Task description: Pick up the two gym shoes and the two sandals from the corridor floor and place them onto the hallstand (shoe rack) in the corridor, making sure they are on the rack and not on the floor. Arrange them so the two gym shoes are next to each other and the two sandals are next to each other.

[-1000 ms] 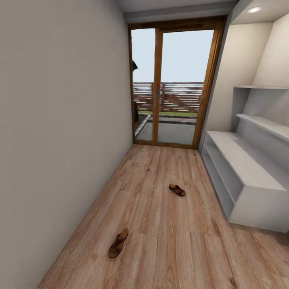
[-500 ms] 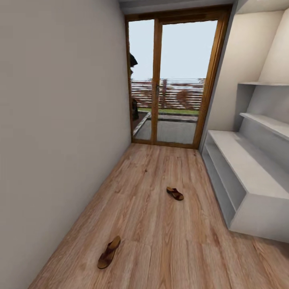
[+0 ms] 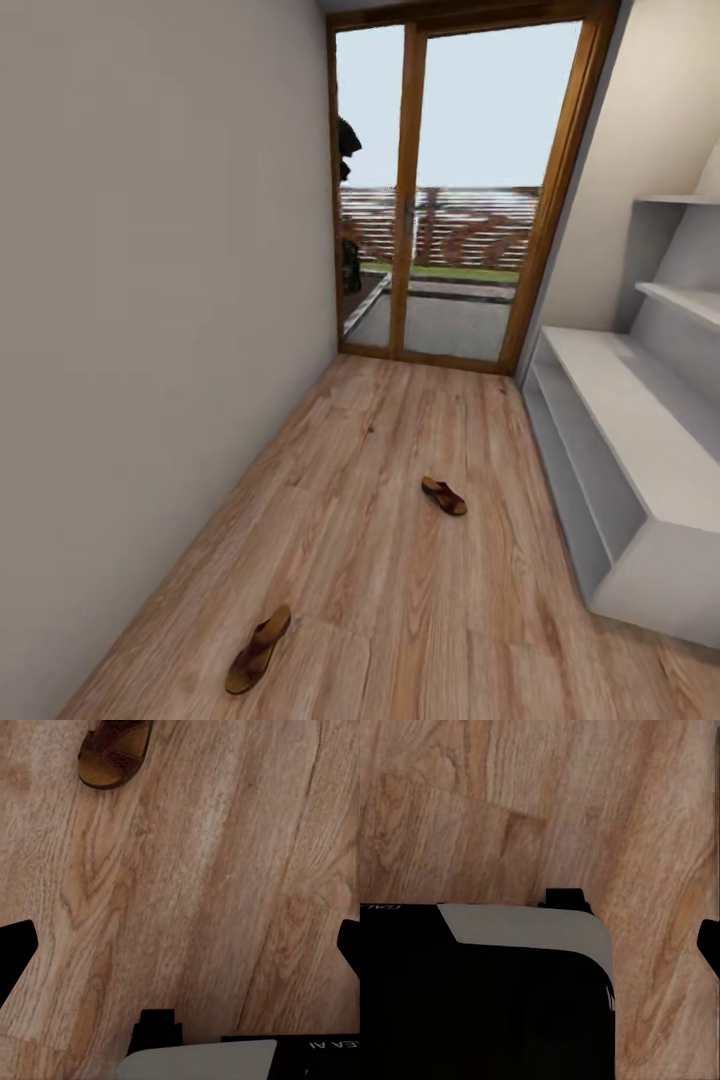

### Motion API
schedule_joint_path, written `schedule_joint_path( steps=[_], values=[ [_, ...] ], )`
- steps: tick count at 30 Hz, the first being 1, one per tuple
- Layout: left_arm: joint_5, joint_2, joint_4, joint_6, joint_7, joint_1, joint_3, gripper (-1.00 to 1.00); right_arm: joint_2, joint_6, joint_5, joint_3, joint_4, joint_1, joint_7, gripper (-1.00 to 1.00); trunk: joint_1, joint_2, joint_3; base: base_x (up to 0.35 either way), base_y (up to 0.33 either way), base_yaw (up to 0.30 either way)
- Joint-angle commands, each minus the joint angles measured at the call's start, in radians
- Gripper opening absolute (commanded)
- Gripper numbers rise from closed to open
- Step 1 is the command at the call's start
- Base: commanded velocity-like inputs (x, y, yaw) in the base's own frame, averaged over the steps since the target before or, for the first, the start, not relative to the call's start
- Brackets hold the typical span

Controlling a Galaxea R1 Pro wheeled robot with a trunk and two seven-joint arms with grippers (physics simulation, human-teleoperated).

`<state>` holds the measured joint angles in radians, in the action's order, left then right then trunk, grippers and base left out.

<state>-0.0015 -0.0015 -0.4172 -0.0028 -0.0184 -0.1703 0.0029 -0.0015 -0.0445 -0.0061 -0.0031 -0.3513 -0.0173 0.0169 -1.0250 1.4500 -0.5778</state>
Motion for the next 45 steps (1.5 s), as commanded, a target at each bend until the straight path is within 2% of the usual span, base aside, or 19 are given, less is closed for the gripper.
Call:
schedule_joint_path(
  steps=[1,9,30,45],
  values=[
    [0.0,0.0,0.0,0.0,0.0,0.0,0.0,1.0,0.0,0.0,0.0,0.0,0.0,0.0,0.0,1.0,0.0,0.0,-0.001,0.273,-0.21,0.142],
    [0.0,0.0,0.0,0.0,0.0,0.0,0.0,1.0,0.0,0.0,0.0,0.0,0.0,0.0,0.0,1.0,0.0,0.0,-0.013,0.3,-0.138,0.143],
    [0.0,0.0,0.0,0.0,0.0,0.0,0.0,1.0,0.0,0.0,0.0,0.0,0.0,0.0,0.0,1.0,0.0,0.0,-0.043,0.332,-0.007,0.144],
    [0.0,0.0,0.0,0.0,0.0,0.0,-0.003,1.0,0.0,0.0,0.0,0.0,0.0,0.0,0.0,1.0,0.0,0.0,-0.046,0.292,-0.154,0.026]
  ],
)
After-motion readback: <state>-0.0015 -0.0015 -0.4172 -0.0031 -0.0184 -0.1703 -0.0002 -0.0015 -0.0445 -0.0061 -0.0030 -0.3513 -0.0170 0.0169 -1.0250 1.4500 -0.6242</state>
